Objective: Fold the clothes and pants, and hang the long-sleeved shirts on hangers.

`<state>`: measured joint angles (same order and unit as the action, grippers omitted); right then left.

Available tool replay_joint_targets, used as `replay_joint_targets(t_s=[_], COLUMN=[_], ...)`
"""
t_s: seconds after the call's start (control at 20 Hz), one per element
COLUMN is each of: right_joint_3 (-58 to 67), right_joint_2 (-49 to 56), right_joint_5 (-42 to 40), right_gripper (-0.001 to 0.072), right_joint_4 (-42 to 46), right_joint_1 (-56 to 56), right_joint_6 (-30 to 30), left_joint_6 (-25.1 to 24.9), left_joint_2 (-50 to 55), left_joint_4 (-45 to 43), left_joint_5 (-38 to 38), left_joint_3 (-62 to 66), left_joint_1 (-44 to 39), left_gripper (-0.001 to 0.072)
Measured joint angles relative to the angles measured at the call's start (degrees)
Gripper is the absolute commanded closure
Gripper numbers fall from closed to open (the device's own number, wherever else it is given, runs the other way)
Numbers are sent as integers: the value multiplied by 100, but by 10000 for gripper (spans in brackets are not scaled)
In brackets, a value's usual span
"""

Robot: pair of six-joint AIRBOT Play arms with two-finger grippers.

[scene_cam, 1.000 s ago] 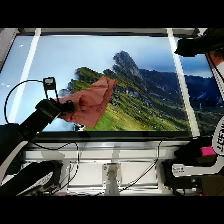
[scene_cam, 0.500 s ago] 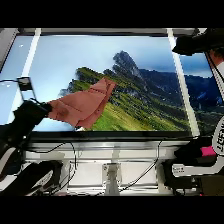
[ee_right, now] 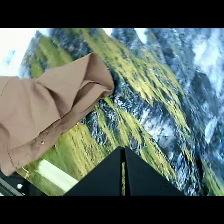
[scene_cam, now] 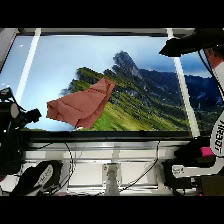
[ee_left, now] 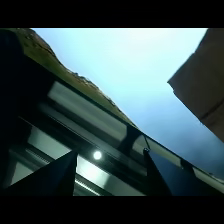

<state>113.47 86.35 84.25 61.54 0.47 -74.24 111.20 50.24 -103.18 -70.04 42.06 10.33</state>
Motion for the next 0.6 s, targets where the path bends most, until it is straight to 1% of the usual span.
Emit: replay_joint_targets(t_s=[0.05, 0.15, 0.2, 0.3, 0.35, 0.4, 0.45, 0.5, 0.6], right_joint_3=[0, 0, 0, -4, -4, -4, -4, -7, -17], right_joint_2=[0, 0, 0, 13, 31, 50, 76, 103, 157], right_joint_5=[-24, -66, -79, -94, -125, -149, -179, -210, -284], right_gripper=[702, 701, 674, 525, 492, 491, 491, 492, 492], right_joint_4=[70, 262, 350, 459, 501, 531, 560, 577, 595], right_joint_1=[48, 105, 122, 146, 155, 157, 164, 164, 168], right_joint_6=[50, 125, 144, 184, 205, 232, 260, 275, 308], left_joint_6=[-299, -697, -835, -1147, -1386, -1709, -2072, -2498, -3202], left_joint_2=[66, 177, 232, 337, 400, 476, 560, 656, 850], left_joint_4=[232, 501, 597, 850, 1049, 1342, 1694, 2138, 2933], left_joint_5=[2, 55, 90, 168, 212, 254, 254, 256, 315], left_joint_3=[0, -9, -22, -52, -66, -76, -83, -87, -94], left_joint_1=[177, 549, 745, 1123, 1307, 1504, 1692, 1891, 2221], left_gripper=[268, 284, 284, 284, 285, 309, 392, 436, 433])
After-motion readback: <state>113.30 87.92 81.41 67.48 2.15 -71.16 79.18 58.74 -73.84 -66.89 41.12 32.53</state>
